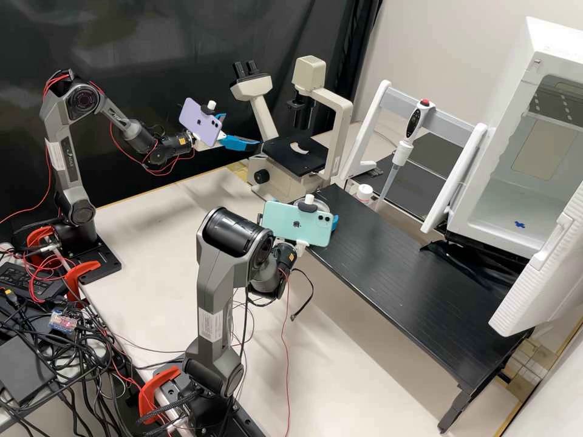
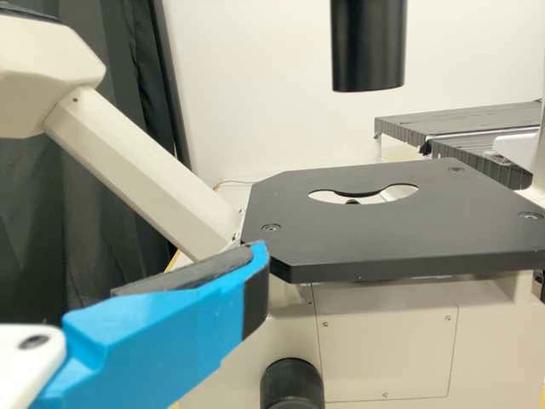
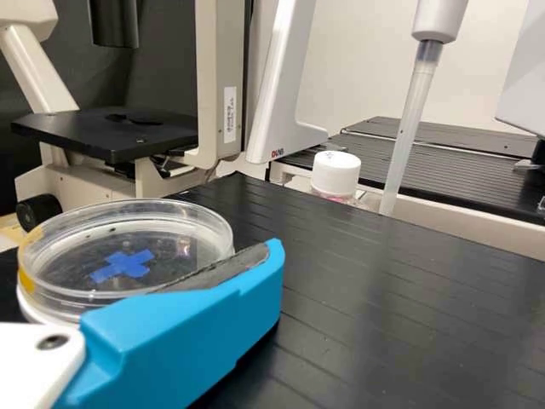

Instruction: Move the petri dish to the incubator

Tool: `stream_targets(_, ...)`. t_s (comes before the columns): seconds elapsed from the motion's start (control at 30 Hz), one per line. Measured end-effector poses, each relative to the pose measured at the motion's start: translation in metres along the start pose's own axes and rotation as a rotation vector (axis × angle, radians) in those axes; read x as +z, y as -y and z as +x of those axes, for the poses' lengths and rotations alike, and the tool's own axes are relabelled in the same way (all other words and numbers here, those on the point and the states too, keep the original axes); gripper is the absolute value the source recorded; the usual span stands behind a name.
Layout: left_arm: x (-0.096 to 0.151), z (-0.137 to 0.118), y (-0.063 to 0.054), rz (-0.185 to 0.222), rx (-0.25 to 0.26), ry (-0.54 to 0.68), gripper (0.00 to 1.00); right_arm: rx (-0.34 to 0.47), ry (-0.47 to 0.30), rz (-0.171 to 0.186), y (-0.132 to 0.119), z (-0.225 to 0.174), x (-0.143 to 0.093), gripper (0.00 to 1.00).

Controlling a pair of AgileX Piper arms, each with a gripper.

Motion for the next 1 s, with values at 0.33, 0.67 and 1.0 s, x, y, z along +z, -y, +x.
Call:
stream_targets(0.33, 0.0, 0.0, 0.0, 0.0, 0.0, 0.0, 1.0, 0.0, -0.007, 0.013, -0.0018, -0.0005, 0.0013, 0.0)
stream_targets(0.67, 0.0, 0.0, 0.0, 0.0, 0.0, 0.0, 1.0, 0.012, -0.013, 0.016, -0.0055, 0.0013, 0.0008, 0.0)
stream_targets(1.0, 0.0, 0.0, 0.0, 0.0, 0.0, 0.0, 1.0, 0.013, -0.009, 0.033, -0.0062, 0.0013, 0.0016, 0.0)
